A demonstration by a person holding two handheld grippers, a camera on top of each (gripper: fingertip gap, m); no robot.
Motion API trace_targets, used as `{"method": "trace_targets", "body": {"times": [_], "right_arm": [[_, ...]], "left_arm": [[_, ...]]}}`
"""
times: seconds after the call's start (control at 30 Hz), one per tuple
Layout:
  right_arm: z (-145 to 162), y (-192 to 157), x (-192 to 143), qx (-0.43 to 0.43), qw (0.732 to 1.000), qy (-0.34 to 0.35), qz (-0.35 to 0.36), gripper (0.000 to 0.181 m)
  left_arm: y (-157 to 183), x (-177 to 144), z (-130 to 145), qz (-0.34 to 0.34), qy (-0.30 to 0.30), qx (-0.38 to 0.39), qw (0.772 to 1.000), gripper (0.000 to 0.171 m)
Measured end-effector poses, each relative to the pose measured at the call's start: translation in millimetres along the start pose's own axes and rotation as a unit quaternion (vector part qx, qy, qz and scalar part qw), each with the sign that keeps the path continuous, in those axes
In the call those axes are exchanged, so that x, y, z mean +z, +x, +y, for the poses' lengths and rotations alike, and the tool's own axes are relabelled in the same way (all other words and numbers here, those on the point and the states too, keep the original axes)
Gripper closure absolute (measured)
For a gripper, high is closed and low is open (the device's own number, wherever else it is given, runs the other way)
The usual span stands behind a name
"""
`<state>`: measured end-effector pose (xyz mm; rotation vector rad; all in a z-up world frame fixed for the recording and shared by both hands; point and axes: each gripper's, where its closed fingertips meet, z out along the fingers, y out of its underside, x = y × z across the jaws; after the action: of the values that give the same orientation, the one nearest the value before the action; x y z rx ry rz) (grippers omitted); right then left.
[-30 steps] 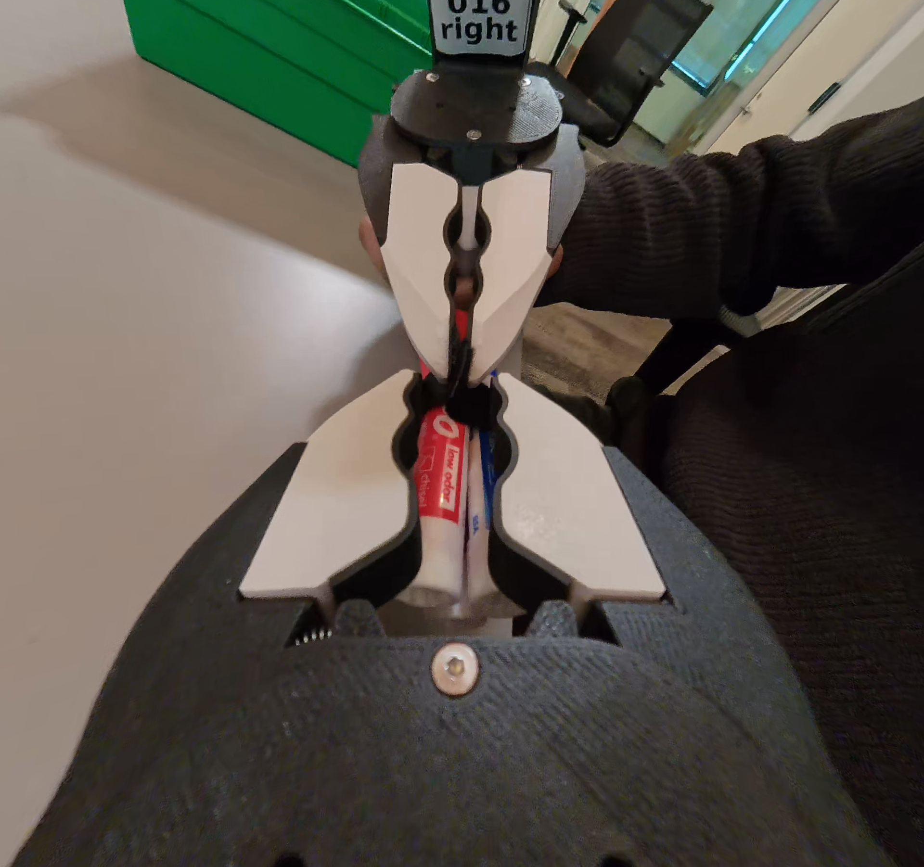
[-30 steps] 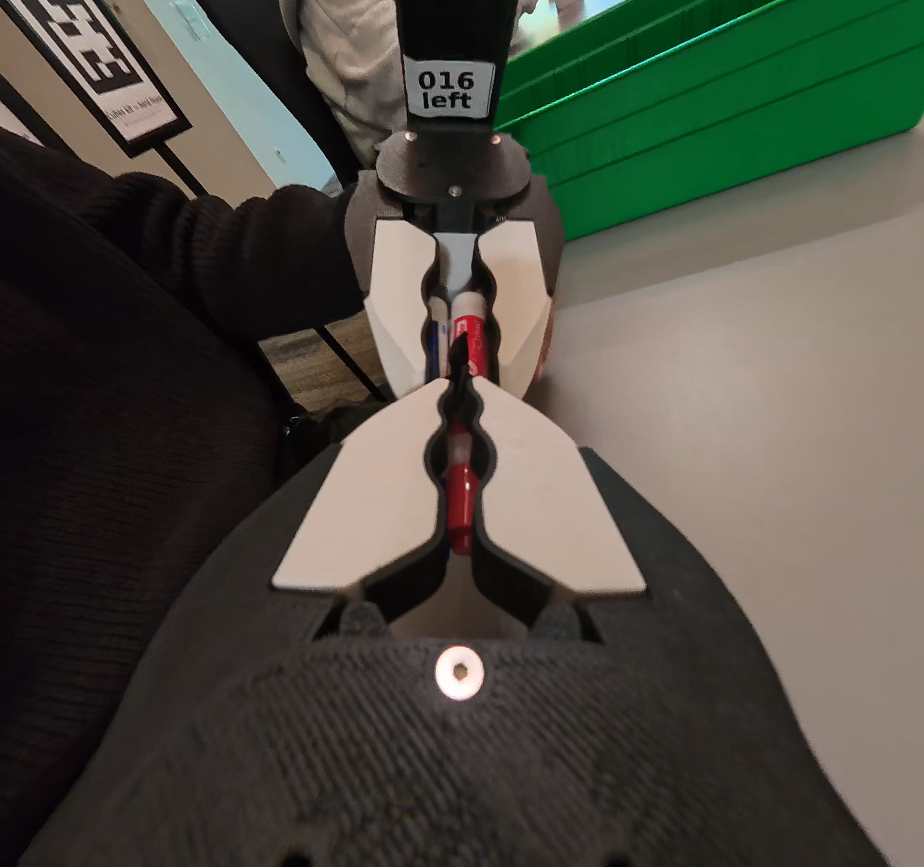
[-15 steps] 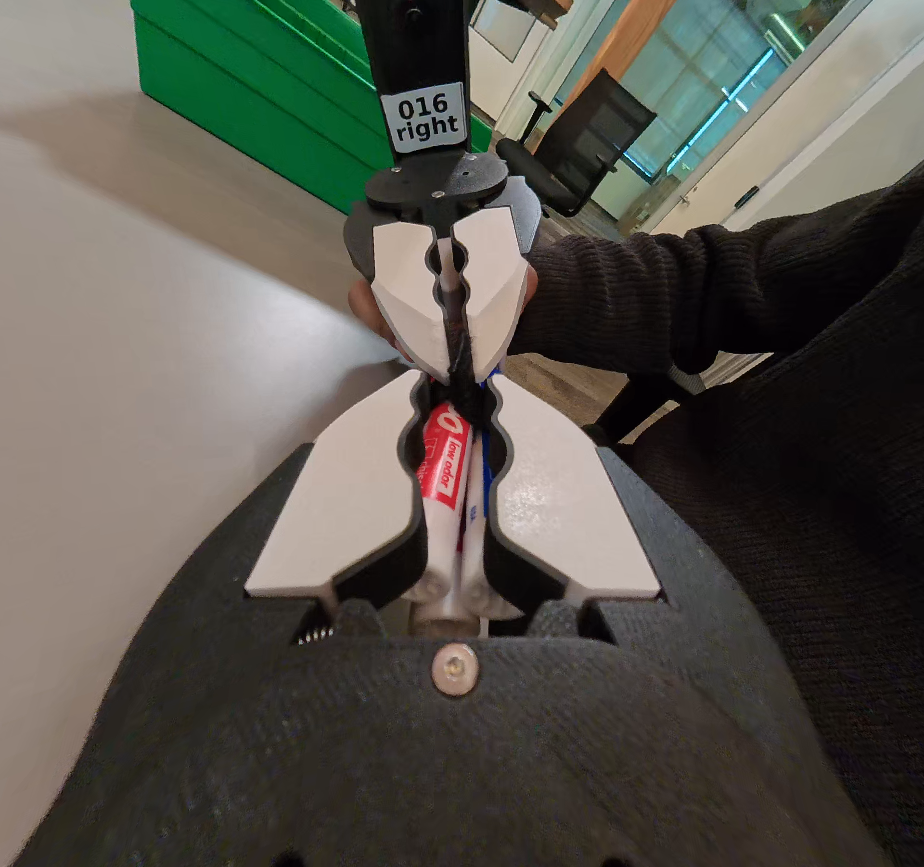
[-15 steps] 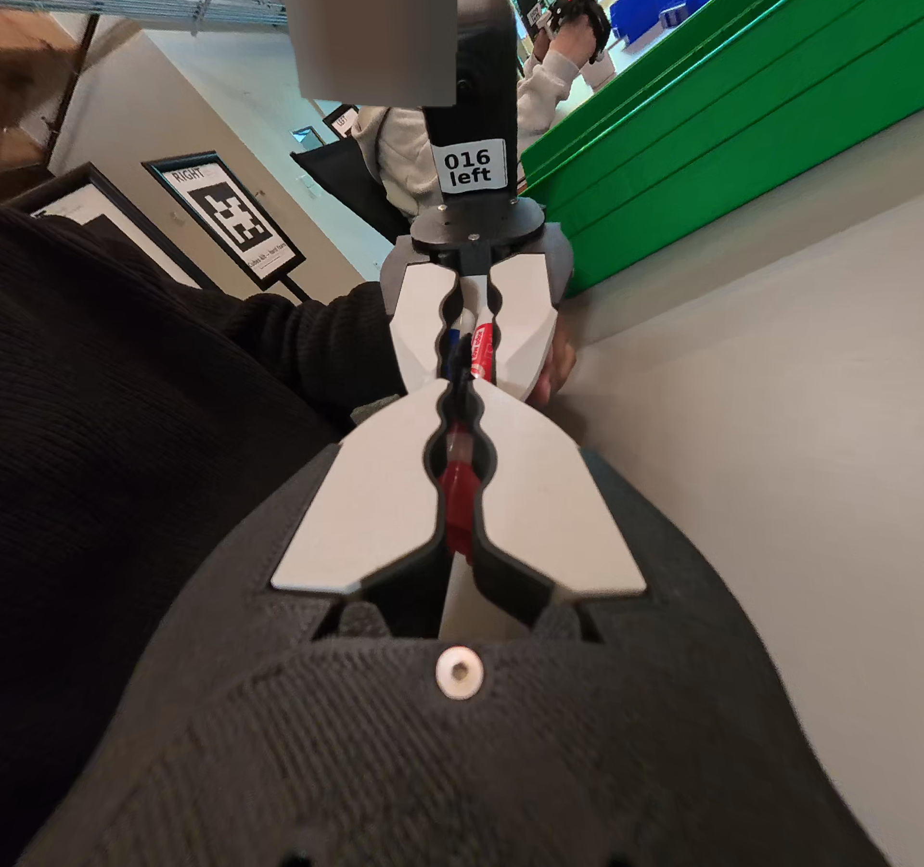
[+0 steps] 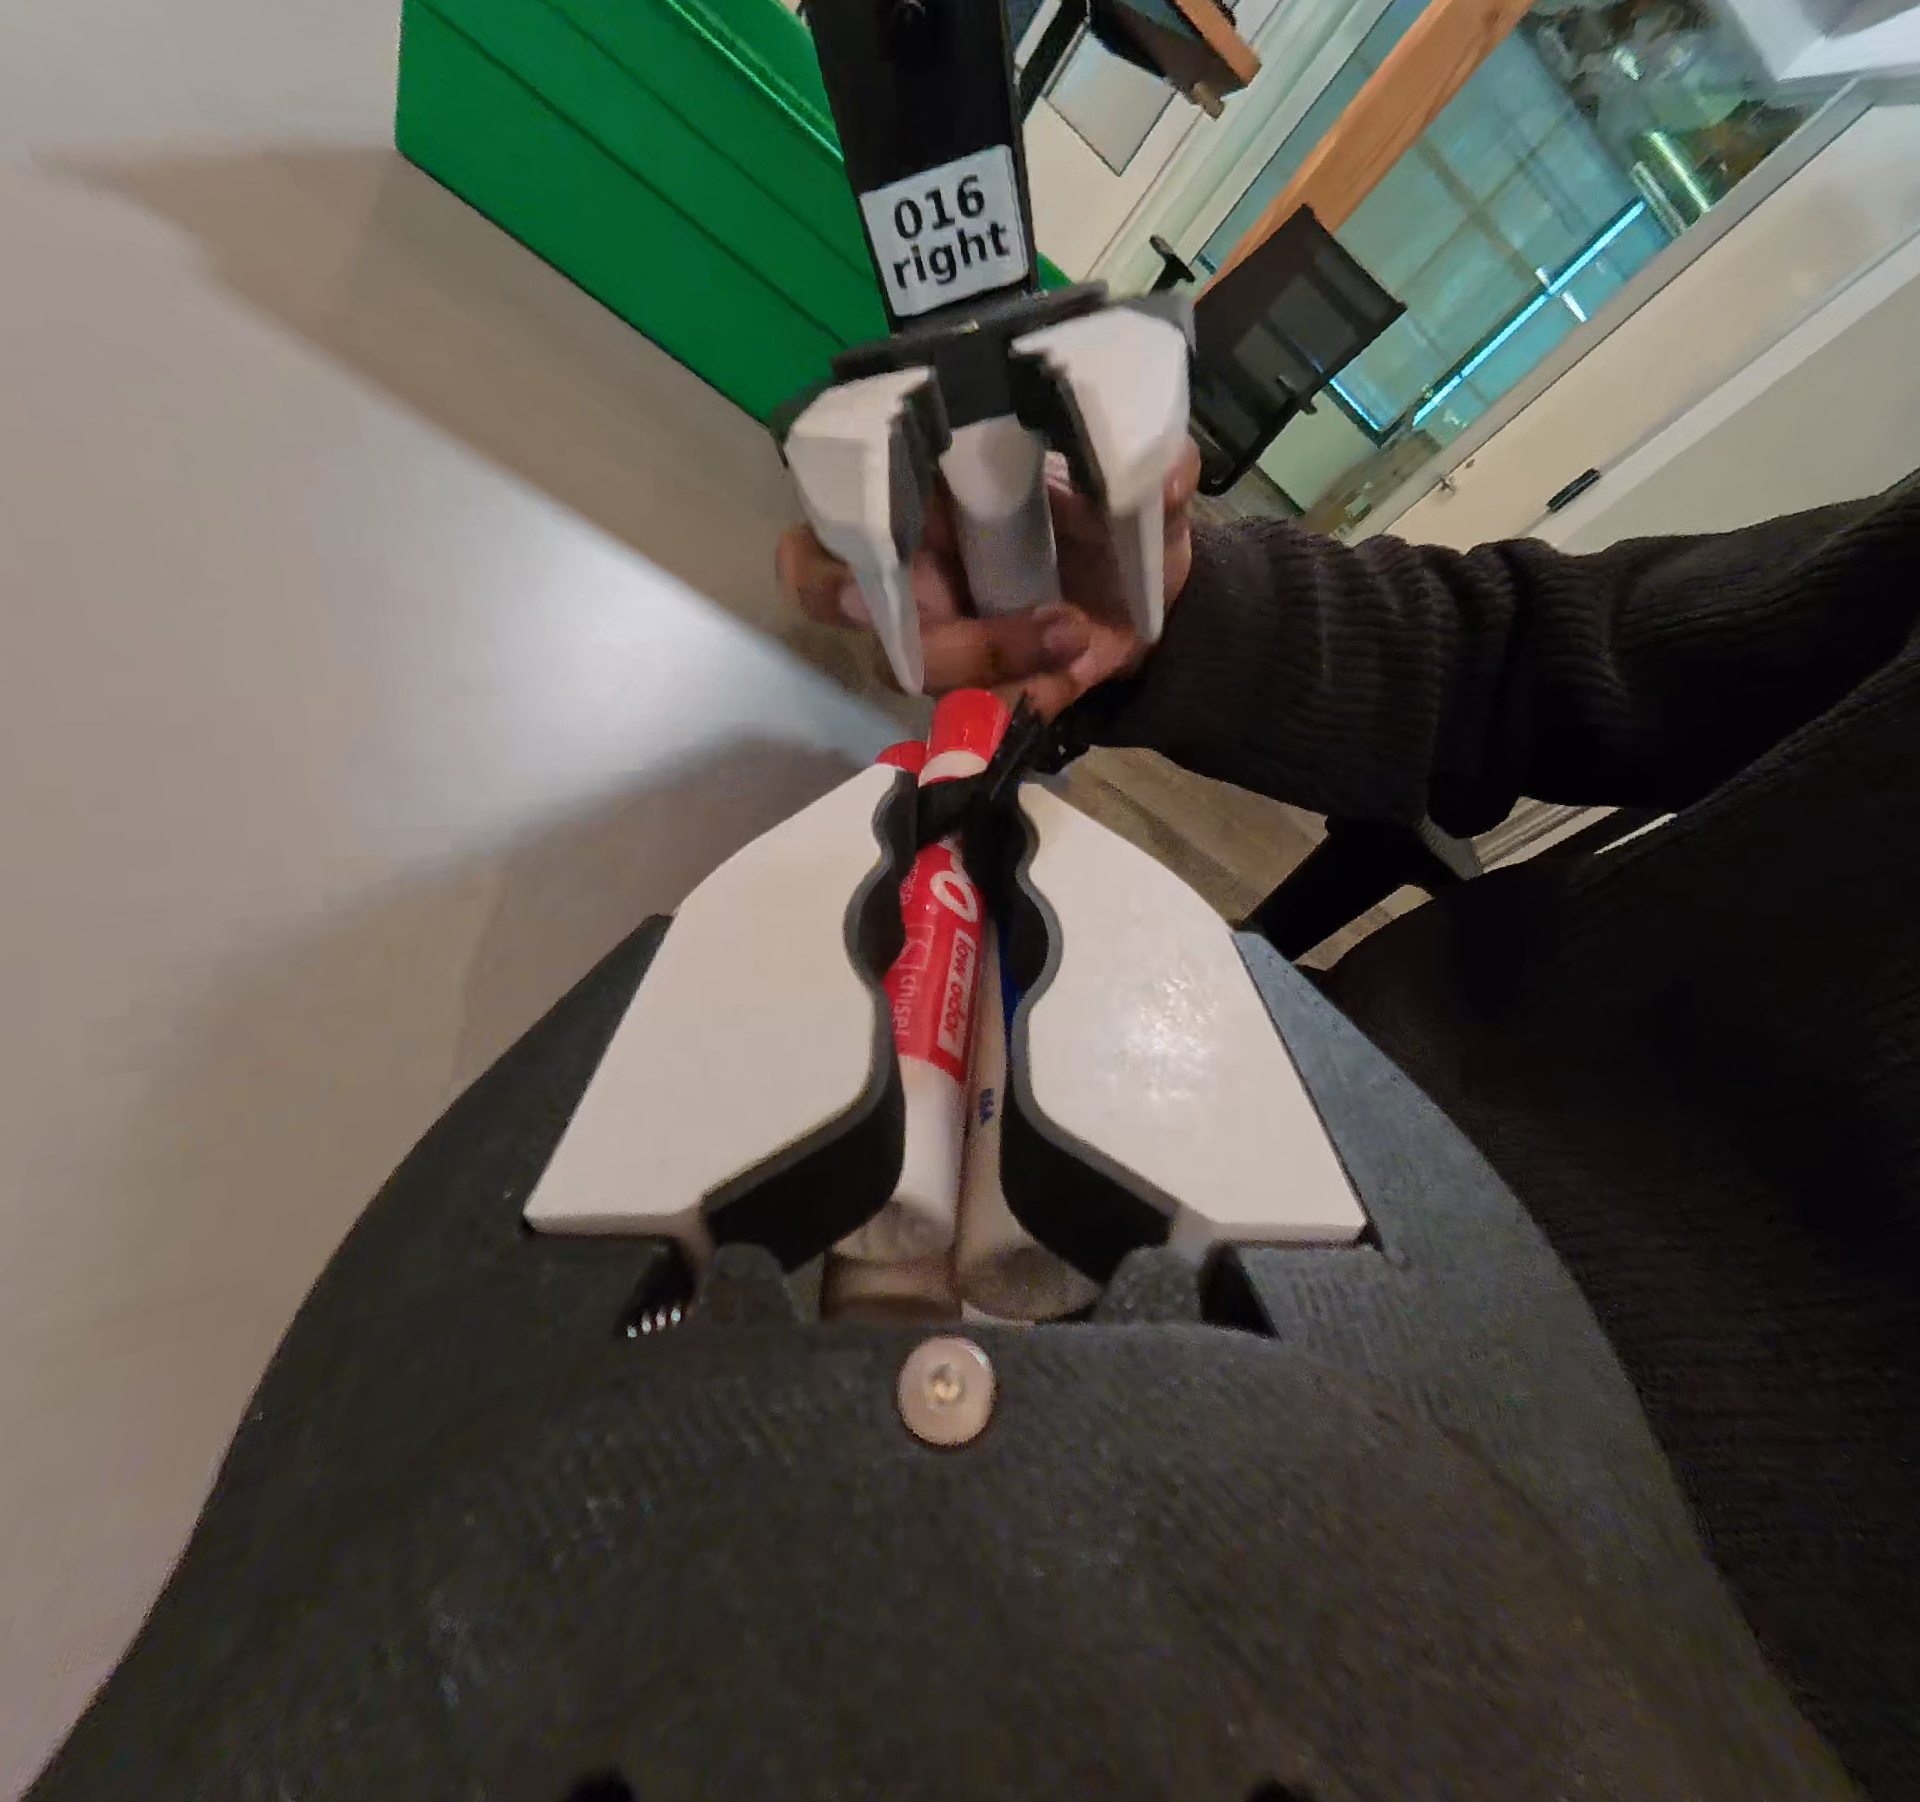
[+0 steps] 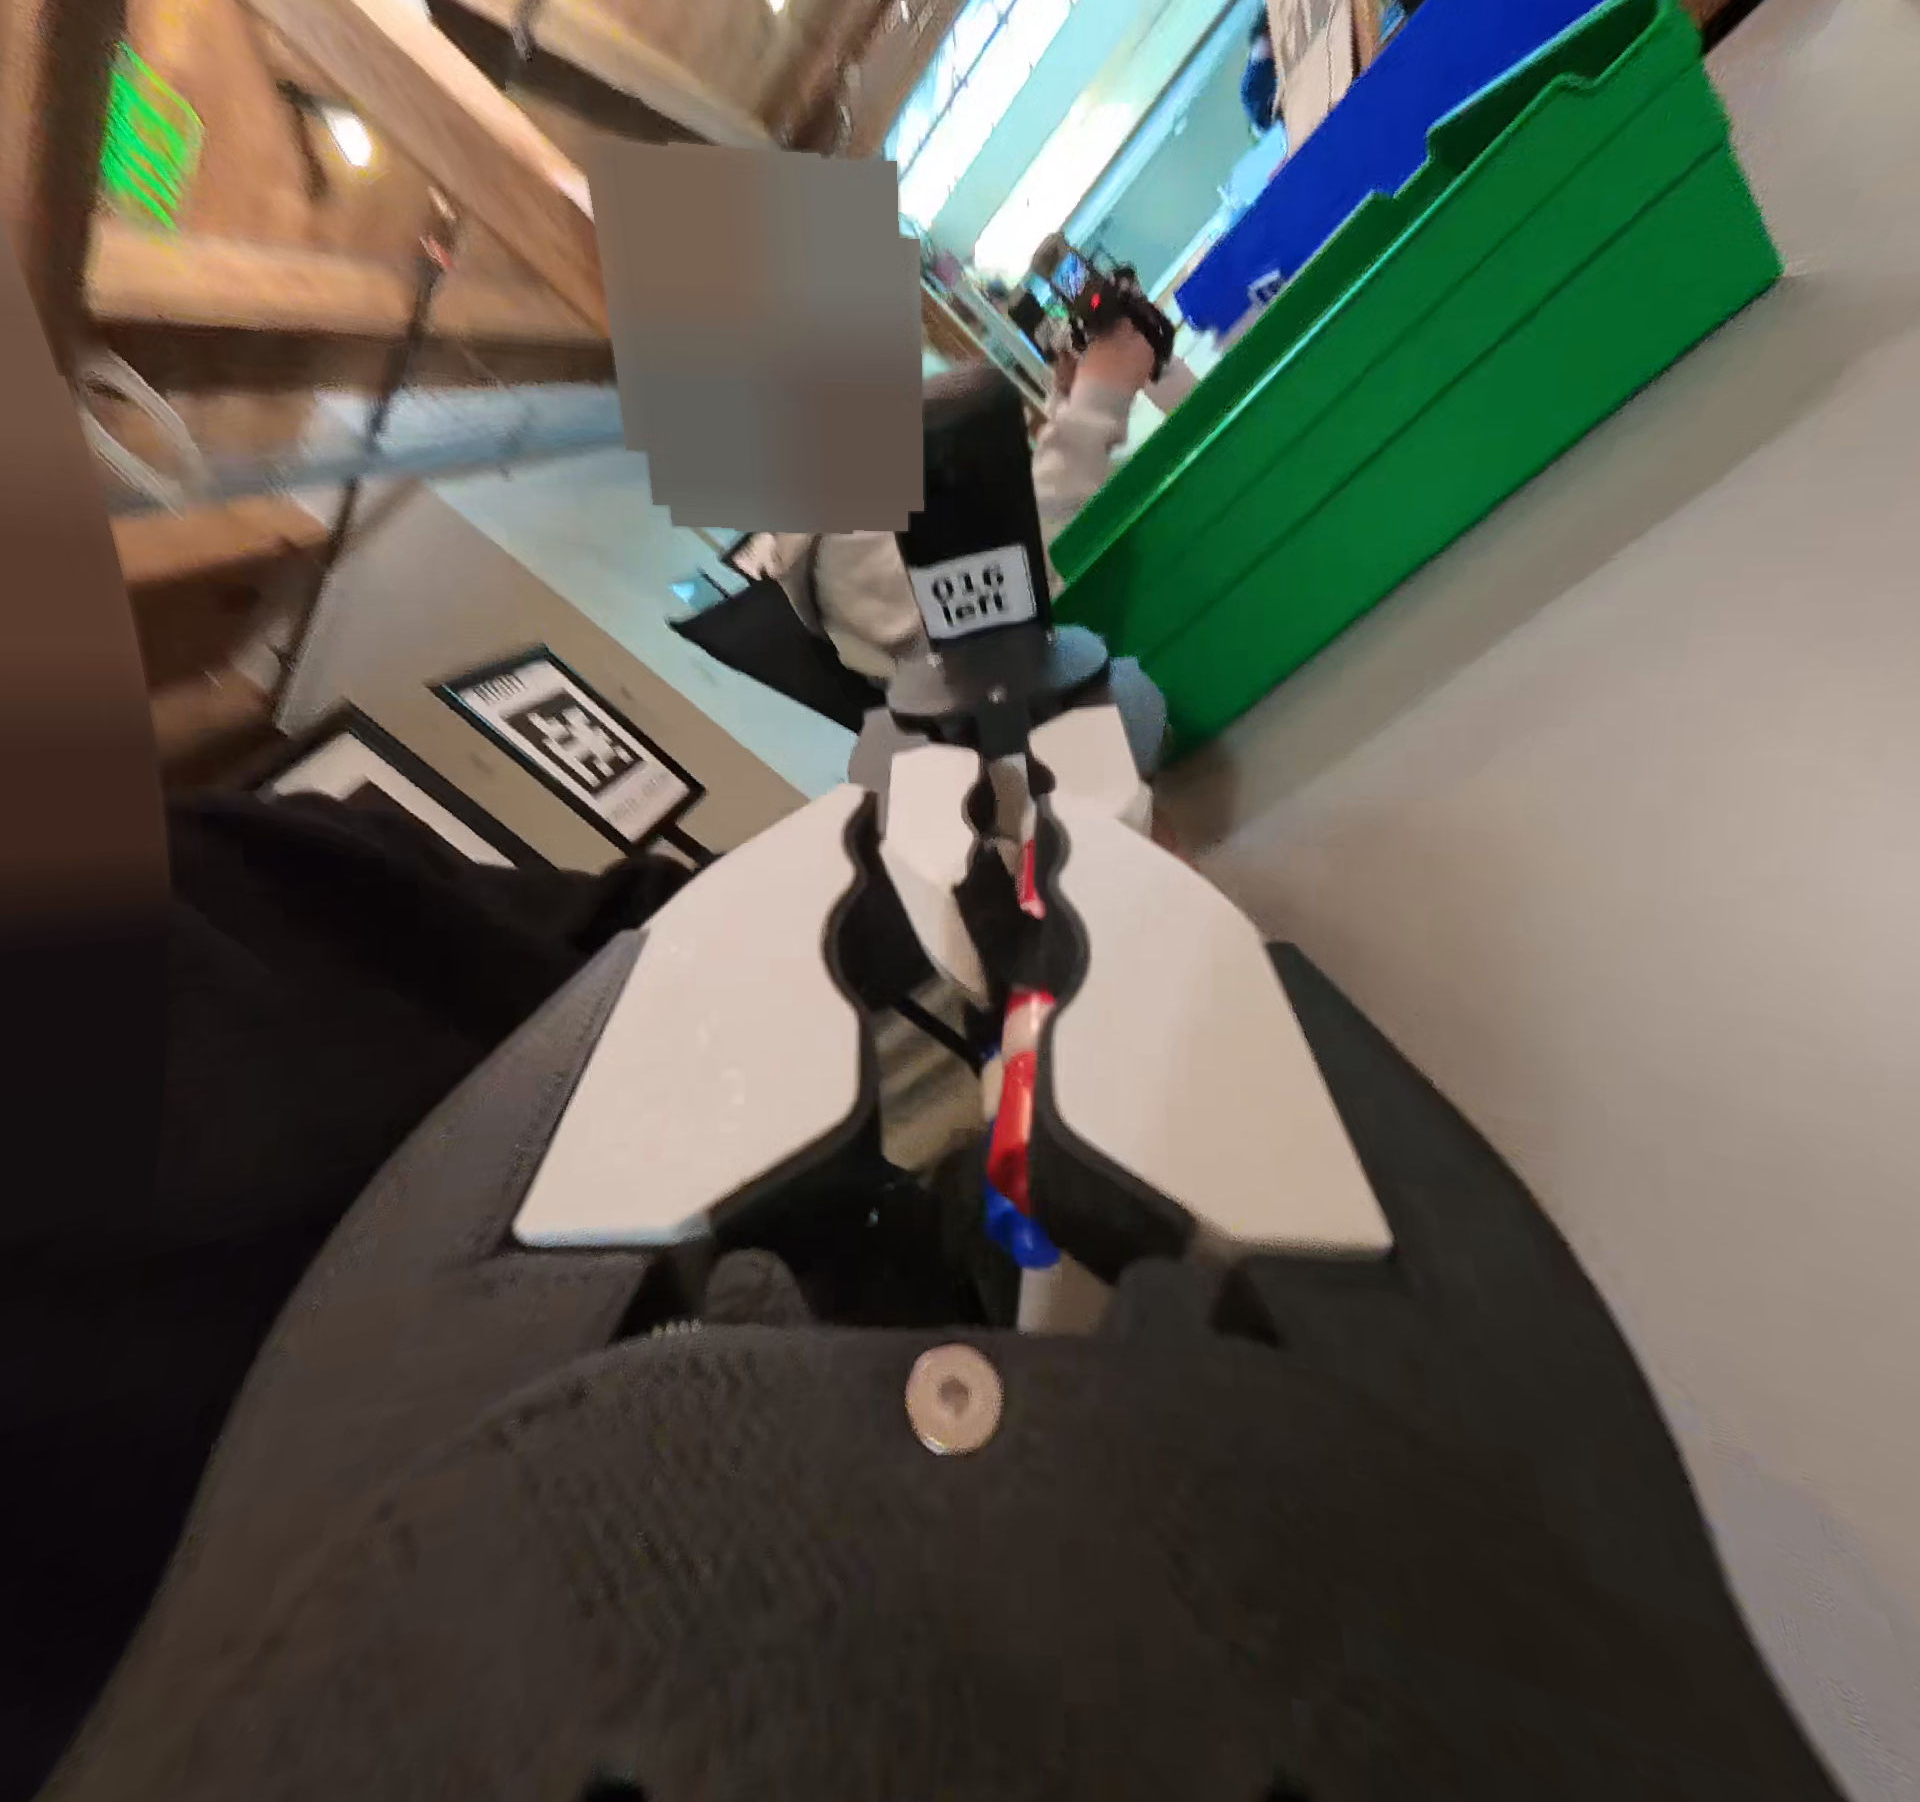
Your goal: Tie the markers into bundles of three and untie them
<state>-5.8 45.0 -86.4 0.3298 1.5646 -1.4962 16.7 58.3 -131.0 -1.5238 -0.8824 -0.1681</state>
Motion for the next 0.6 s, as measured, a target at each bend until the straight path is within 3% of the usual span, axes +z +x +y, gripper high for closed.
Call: {"method": "trace_targets", "body": {"times": [0.17,0.37,0.6], "right_arm": [[-2.1,16.2,-11.5,-0.058,0.996,-0.018,0.065,0.151],[3.5,26.3,-6.7,-0.147,0.979,-0.039,0.135,0.139],[4.3,30.6,-6.0,-0.156,0.976,-0.036,0.148,0.136]], "left_arm": [[-3.5,-2.6,-14.1,-0.008,0.042,-0.010,0.999,0.160],[-25.3,-28.2,-40.5,-0.053,0.139,-0.043,0.988,0.163],[-25.5,-30.5,-42.6,-0.074,0.136,-0.015,0.988,0.166]]}}
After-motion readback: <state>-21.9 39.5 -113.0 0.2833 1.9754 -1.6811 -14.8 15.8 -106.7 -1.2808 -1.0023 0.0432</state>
